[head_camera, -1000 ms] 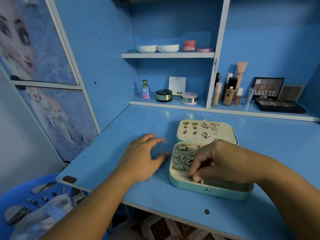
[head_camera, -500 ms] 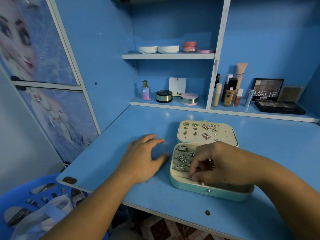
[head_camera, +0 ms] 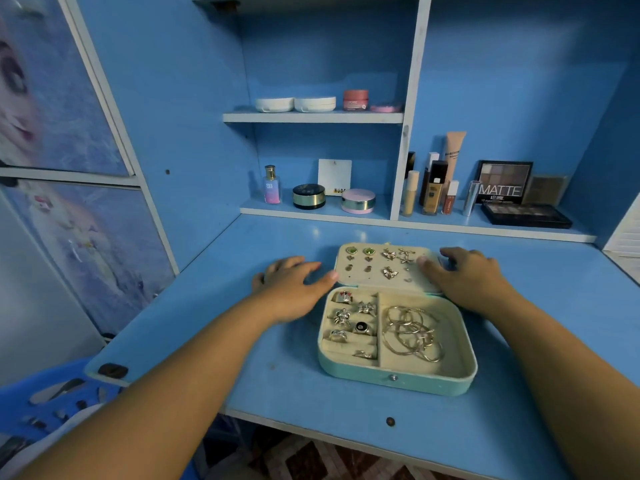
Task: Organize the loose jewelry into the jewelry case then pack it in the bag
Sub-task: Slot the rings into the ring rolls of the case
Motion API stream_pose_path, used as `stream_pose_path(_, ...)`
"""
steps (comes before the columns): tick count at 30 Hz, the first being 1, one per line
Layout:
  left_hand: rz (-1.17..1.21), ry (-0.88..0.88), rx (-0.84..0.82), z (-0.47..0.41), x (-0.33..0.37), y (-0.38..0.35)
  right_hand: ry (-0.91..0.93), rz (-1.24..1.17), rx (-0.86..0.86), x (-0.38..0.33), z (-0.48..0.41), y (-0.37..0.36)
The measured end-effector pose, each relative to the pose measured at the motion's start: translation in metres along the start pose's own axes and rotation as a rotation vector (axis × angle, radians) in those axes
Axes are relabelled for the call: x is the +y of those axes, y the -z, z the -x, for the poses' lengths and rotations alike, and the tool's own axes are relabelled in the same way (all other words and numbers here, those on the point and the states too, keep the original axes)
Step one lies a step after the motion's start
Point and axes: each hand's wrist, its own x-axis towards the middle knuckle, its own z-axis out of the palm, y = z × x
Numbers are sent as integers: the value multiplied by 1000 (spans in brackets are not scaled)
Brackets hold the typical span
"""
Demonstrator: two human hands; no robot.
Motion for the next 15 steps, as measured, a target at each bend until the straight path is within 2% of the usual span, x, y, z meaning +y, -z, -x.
stream_pose_path(3,52,-26,117,-19,15,-9,43,44,-70,1,-5,-6)
stream_pose_path(8,163,-148,247,-29,14,-18,49,-32,-127,3,-4,-3)
stream_pose_path(10,385,-177,261,-28,10,-19,92,-150,-130,-1,2,3)
stream_pose_path(12,657,-220,285,-30,9,-20,163,-387,-118,-5,8,6)
stream_pose_path(15,789,-311,390,-31,11,-19,264,-621,-51,-7,8,5)
